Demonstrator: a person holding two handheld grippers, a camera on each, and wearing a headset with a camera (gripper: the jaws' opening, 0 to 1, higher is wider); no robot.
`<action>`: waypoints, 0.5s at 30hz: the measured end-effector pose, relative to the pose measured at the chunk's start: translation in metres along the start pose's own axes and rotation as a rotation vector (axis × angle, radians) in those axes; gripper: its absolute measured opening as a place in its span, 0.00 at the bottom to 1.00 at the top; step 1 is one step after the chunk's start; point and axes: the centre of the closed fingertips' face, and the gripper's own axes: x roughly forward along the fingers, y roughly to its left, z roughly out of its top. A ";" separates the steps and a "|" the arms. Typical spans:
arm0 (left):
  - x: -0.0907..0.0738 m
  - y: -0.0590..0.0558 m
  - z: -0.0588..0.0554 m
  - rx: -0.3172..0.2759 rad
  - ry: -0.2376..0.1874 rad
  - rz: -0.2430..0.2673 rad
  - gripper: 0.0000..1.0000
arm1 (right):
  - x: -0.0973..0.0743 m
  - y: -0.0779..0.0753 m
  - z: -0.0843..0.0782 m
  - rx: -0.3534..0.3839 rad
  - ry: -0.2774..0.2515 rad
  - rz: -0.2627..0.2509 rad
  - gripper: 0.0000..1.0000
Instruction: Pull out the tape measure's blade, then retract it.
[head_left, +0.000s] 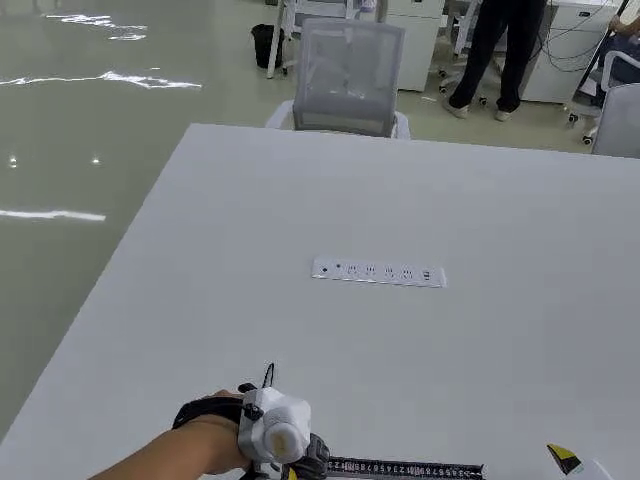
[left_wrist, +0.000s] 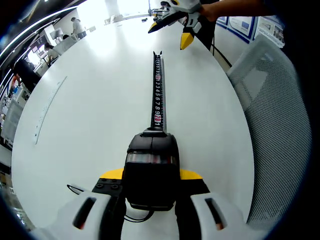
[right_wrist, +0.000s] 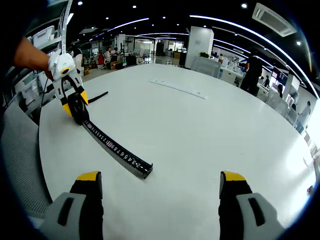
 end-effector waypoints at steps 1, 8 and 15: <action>0.000 0.000 0.000 0.002 0.001 0.000 0.34 | -0.004 0.004 0.003 0.016 -0.030 0.006 1.00; 0.001 0.000 0.000 0.011 0.008 0.020 0.34 | -0.020 0.010 -0.002 0.065 -0.070 -0.016 1.00; 0.000 0.000 -0.001 0.071 0.013 0.028 0.35 | -0.033 0.016 -0.006 0.078 -0.098 -0.038 1.00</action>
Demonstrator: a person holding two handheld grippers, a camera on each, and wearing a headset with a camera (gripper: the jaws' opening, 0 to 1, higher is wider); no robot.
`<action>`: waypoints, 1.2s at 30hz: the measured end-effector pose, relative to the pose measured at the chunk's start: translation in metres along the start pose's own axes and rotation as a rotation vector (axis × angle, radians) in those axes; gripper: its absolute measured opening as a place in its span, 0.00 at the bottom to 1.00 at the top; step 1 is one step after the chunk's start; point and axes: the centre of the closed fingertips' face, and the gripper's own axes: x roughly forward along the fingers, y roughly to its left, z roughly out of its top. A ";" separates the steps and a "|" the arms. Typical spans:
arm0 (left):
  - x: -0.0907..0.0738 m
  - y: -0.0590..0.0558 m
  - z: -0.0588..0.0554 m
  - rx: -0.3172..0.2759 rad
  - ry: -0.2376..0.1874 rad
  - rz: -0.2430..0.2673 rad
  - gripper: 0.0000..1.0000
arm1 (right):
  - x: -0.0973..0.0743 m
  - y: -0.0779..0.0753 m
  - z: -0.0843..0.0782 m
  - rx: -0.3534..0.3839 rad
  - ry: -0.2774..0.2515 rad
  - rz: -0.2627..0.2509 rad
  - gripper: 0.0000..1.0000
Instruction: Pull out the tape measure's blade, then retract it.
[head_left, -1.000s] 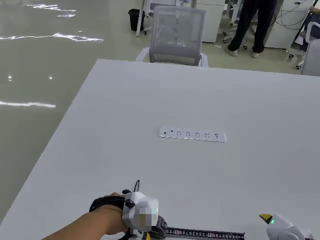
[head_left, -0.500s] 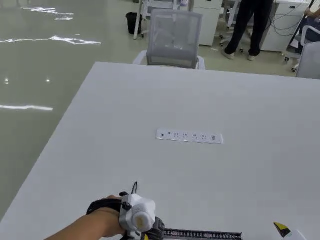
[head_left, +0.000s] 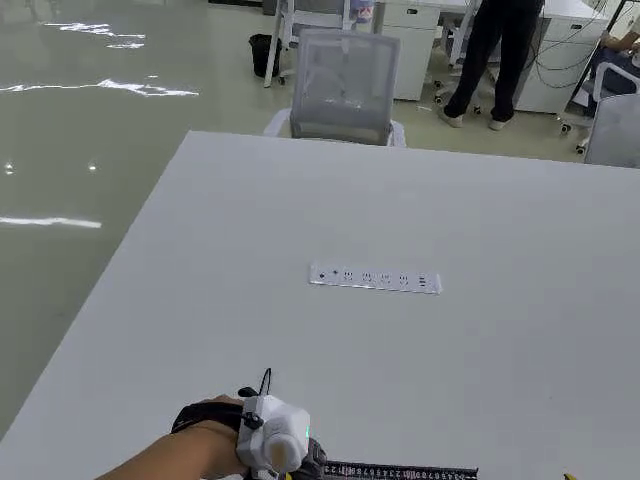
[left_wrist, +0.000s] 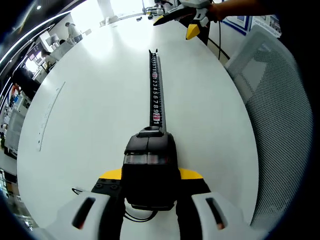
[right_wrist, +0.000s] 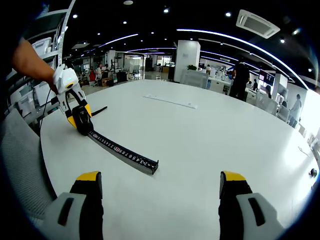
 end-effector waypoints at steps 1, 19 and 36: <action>0.000 0.000 0.000 0.002 -0.002 -0.001 0.35 | -0.002 0.001 -0.001 0.005 0.002 -0.001 1.00; -0.065 0.030 -0.027 -0.453 -0.222 0.120 0.82 | -0.002 0.014 0.000 -0.007 0.042 0.013 1.00; -0.121 0.007 -0.073 -0.745 -0.418 0.315 0.99 | -0.010 0.020 0.000 -0.018 0.065 0.046 1.00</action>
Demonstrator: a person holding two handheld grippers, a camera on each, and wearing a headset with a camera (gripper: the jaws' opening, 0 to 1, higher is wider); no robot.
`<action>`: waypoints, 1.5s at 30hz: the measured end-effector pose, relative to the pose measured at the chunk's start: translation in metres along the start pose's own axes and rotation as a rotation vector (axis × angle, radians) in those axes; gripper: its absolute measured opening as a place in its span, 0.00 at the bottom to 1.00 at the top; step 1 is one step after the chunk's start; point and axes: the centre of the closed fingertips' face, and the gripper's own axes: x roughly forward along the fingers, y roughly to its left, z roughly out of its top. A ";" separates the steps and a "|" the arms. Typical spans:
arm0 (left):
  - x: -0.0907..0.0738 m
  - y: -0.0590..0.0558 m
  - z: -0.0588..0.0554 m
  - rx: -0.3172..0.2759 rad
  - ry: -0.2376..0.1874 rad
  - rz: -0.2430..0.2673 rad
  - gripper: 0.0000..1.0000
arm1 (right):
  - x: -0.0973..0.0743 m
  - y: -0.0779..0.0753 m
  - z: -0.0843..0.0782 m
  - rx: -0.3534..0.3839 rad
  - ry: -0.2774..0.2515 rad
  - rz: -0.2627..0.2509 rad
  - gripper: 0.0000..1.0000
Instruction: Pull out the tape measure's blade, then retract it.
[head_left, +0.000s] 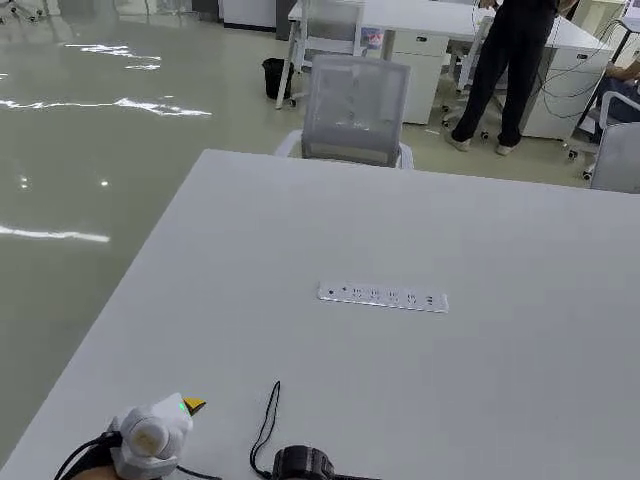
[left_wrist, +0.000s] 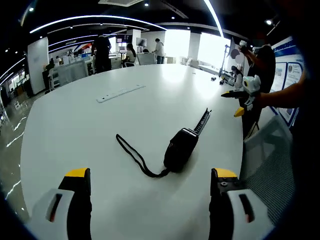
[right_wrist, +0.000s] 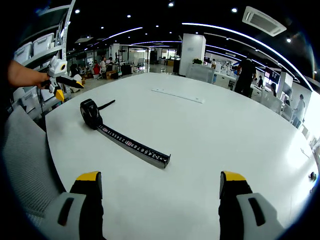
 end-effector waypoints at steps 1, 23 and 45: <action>-0.003 0.000 -0.003 -0.016 -0.001 0.003 0.99 | -0.001 0.001 0.000 0.005 0.000 0.003 1.00; -0.065 -0.005 -0.049 -0.149 -0.091 0.113 0.99 | -0.015 0.014 -0.013 0.050 0.003 0.005 1.00; -0.080 -0.005 -0.063 -0.192 -0.093 0.149 0.99 | -0.027 0.017 -0.027 0.053 0.043 -0.006 1.00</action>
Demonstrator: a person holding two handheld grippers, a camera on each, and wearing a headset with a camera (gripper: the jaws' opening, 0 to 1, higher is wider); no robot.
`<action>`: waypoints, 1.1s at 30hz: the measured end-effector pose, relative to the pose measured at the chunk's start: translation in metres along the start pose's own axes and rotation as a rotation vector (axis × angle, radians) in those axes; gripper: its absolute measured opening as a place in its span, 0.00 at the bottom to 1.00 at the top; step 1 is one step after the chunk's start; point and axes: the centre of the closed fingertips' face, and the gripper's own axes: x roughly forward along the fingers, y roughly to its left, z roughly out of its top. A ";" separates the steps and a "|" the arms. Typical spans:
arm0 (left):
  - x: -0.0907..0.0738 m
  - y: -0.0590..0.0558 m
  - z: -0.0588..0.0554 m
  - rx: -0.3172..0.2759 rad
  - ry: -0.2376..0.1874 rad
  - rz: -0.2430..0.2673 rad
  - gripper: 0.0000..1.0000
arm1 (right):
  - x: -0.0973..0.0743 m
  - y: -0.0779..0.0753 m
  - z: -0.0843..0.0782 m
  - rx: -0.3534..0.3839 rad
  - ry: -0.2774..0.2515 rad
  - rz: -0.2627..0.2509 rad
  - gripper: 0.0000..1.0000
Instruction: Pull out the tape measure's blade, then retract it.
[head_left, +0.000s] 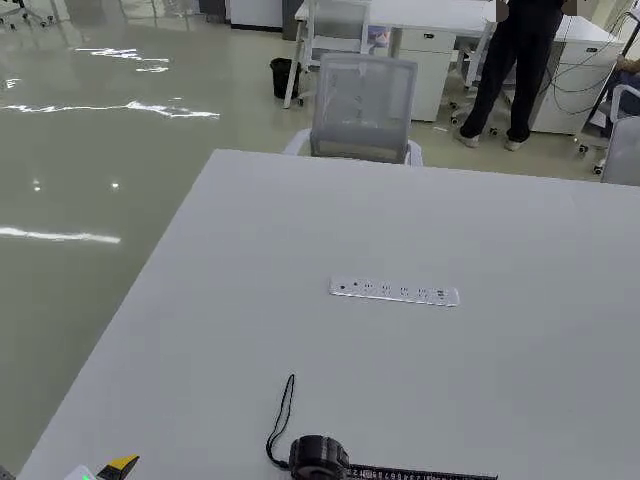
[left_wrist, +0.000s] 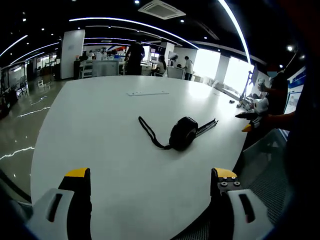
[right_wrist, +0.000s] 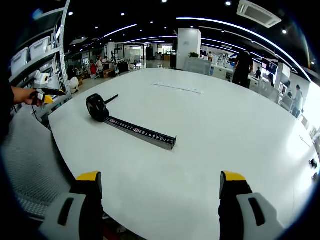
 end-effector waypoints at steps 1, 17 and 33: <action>0.000 -0.001 0.000 0.000 0.002 0.000 0.99 | 0.000 0.000 0.000 0.000 -0.001 -0.002 1.00; 0.003 -0.006 0.021 -0.122 -0.030 0.065 0.99 | -0.006 -0.005 -0.010 -0.028 0.005 -0.007 1.00; 0.032 -0.049 0.041 -0.048 0.013 0.064 0.99 | 0.005 -0.010 -0.002 -0.052 0.000 0.018 0.98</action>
